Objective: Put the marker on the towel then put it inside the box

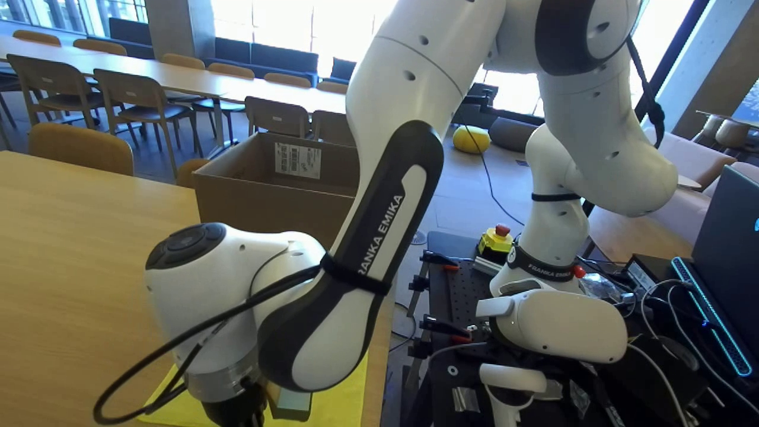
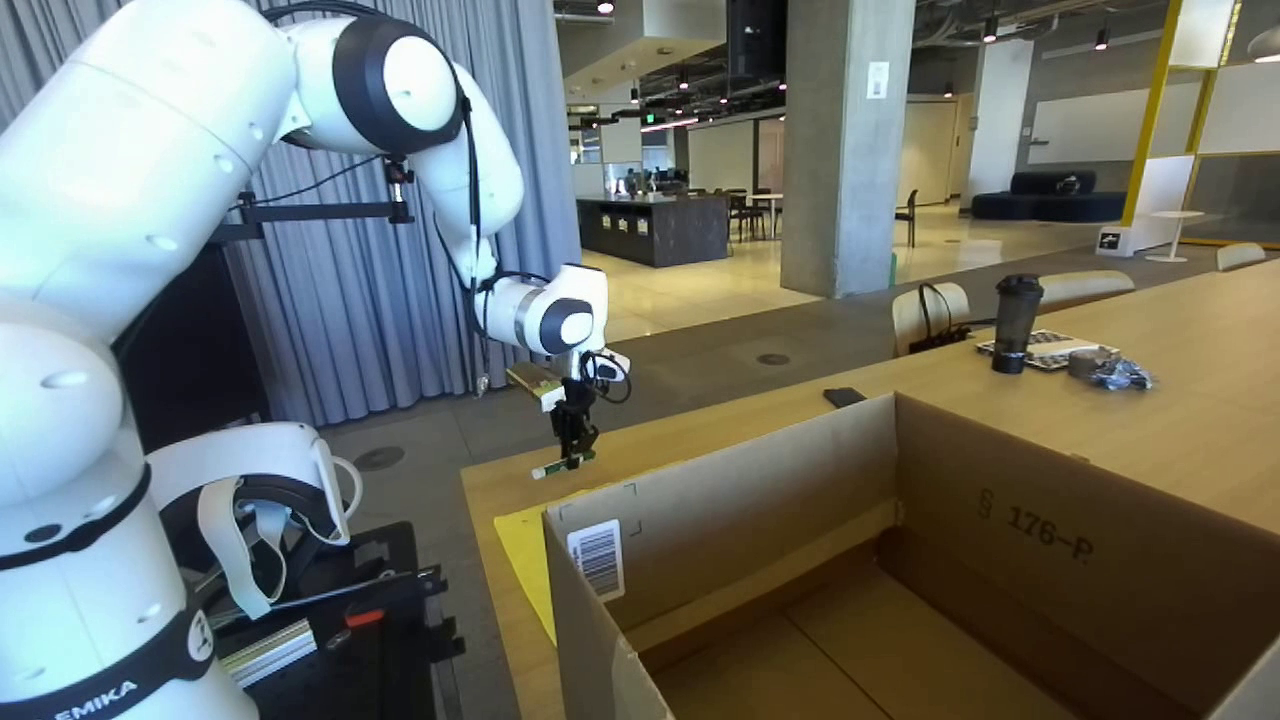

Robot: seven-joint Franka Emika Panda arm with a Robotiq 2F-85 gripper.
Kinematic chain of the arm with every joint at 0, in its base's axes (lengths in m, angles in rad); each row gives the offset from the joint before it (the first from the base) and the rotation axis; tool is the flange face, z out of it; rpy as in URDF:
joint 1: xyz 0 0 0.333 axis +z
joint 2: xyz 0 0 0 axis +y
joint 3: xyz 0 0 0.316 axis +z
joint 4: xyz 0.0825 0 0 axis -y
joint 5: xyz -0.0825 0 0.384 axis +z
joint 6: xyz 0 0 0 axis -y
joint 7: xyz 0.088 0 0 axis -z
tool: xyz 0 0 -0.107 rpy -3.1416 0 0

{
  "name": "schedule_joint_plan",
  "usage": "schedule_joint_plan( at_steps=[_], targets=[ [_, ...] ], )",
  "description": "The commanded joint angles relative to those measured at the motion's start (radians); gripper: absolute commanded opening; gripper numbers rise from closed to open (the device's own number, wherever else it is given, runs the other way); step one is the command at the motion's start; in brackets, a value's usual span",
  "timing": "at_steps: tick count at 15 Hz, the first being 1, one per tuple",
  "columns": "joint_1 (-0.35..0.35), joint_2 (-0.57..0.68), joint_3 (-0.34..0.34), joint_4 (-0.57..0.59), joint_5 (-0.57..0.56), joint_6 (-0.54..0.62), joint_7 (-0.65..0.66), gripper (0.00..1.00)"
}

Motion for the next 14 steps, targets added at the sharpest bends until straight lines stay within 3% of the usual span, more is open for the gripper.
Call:
schedule_joint_plan(
  at_steps=[1, 14],
  targets=[
    [-0.059, -0.116, 0.022, -0.097, 0.029, 0.006, -0.022, 0.09],
    [-0.253, -0.166, -0.050, -0.108, -0.017, -0.087, -0.179, 0.09]
  ],
)
